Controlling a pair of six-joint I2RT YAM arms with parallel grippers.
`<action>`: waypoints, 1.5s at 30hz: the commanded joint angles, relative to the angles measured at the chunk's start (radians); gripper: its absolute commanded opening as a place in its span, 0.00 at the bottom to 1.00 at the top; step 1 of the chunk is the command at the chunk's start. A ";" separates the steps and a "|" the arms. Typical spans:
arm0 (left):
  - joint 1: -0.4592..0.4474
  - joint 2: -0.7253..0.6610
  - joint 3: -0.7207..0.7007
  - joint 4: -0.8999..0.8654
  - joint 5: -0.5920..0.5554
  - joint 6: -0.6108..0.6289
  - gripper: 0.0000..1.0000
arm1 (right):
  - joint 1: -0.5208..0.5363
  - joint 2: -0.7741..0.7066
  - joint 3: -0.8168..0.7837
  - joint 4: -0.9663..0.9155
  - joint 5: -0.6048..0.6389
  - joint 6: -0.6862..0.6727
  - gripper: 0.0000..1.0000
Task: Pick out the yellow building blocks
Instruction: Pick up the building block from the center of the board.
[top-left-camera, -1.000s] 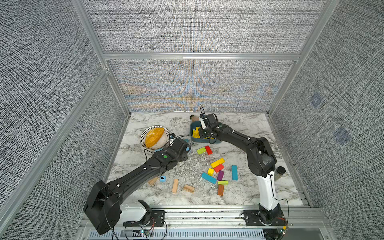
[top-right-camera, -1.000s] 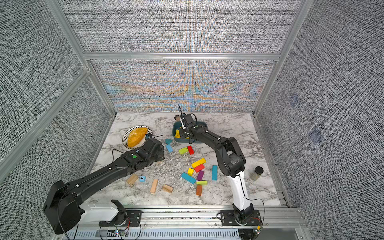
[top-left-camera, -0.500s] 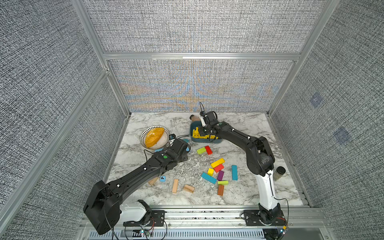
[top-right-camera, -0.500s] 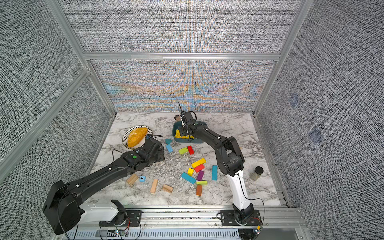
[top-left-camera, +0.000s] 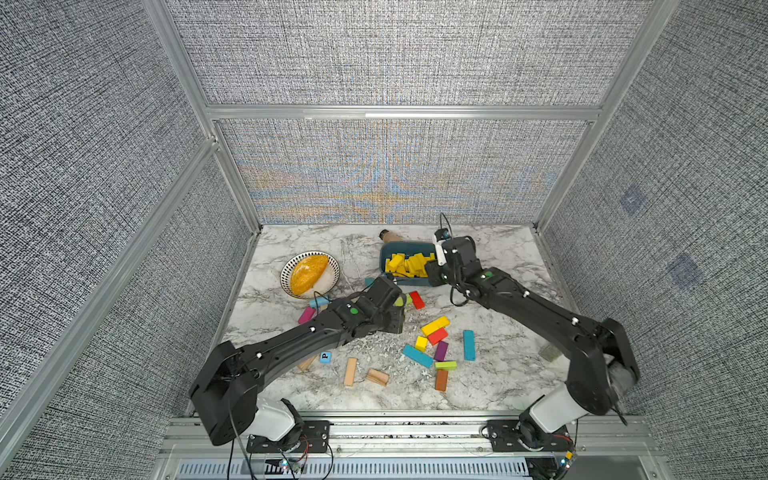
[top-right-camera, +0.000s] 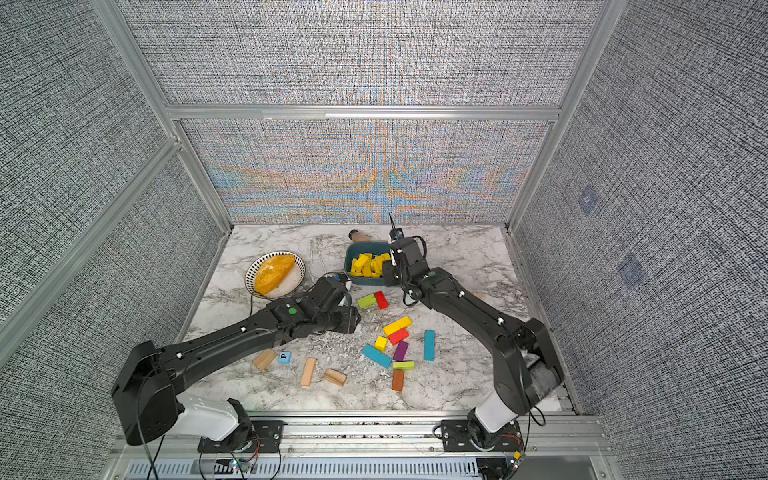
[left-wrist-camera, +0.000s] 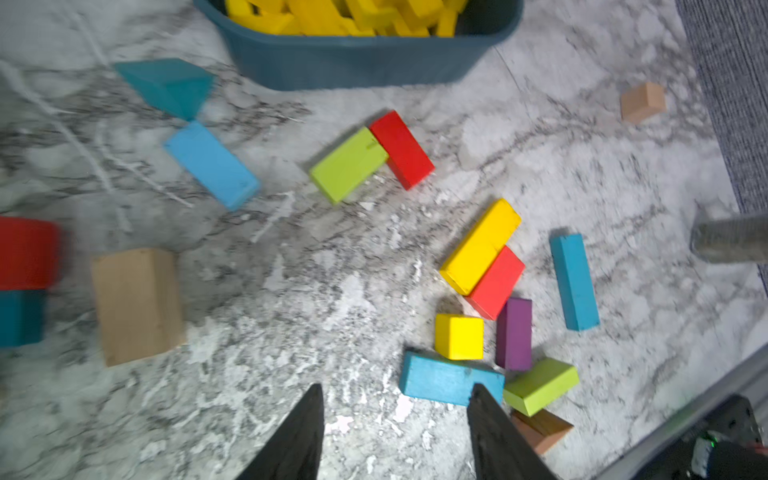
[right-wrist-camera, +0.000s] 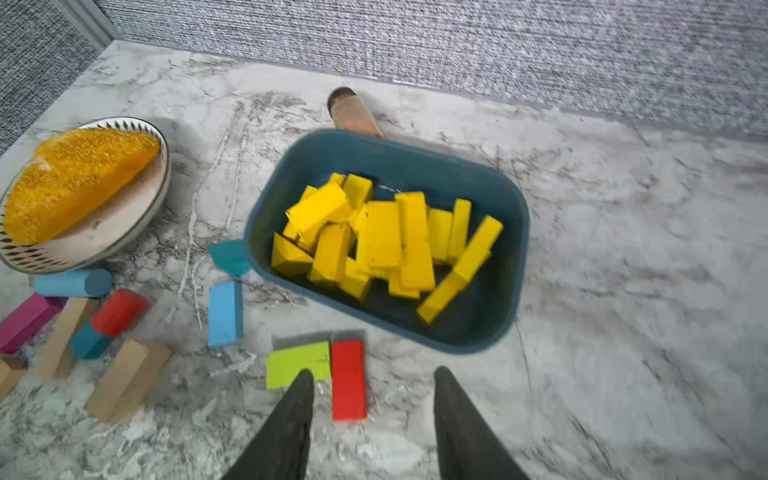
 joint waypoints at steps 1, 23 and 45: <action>-0.045 0.061 0.043 -0.079 0.122 0.057 0.58 | -0.017 -0.105 -0.115 0.067 0.085 0.076 0.48; -0.162 0.486 0.426 -0.357 -0.015 0.068 0.64 | -0.102 -0.386 -0.390 0.050 0.139 0.137 0.48; -0.159 0.612 0.484 -0.309 -0.044 0.088 0.43 | -0.113 -0.401 -0.382 0.013 0.153 0.135 0.48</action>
